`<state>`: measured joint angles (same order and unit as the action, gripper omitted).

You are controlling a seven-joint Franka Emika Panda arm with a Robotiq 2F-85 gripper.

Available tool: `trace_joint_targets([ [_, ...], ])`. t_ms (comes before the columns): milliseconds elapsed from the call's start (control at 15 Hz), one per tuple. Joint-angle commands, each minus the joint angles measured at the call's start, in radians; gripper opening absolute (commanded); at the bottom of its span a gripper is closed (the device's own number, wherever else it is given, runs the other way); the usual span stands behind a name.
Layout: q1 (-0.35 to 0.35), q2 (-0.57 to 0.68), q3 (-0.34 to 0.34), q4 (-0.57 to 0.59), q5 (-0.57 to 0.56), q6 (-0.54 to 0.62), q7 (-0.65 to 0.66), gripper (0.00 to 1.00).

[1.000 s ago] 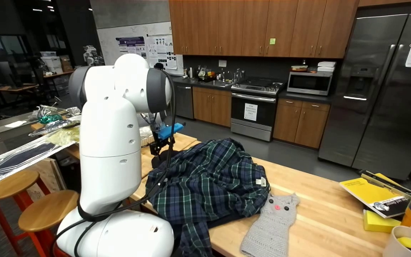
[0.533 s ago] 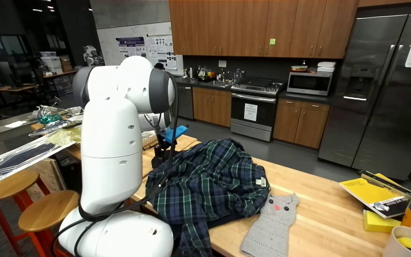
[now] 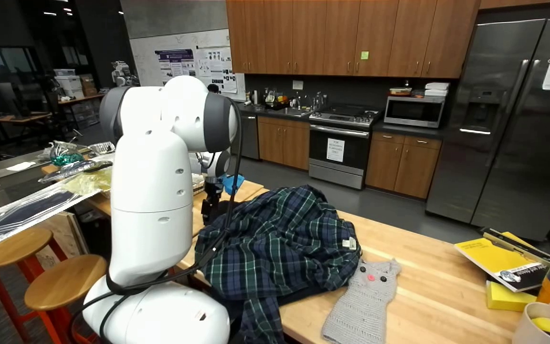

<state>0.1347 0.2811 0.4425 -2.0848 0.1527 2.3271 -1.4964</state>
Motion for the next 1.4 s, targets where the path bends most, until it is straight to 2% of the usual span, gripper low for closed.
trace_joint_targets([
  [0,-0.013,-0.023,-0.006,0.008,0.095,-0.12,-0.18,1.0],
  [133,0.0,-0.026,-0.028,0.015,0.099,-0.173,-0.206,1.0],
  [267,0.02,-0.03,-0.048,0.018,0.073,-0.192,-0.171,1.0],
  [533,0.053,-0.04,-0.075,0.01,0.036,-0.132,-0.108,1.0],
  [933,0.113,-0.031,-0.136,0.001,-0.13,0.128,0.213,1.0],
  [1200,0.169,-0.032,-0.199,-0.017,-0.382,0.231,0.526,1.0],
  [1333,0.242,-0.04,-0.28,-0.019,-0.512,0.248,0.692,1.0],
])
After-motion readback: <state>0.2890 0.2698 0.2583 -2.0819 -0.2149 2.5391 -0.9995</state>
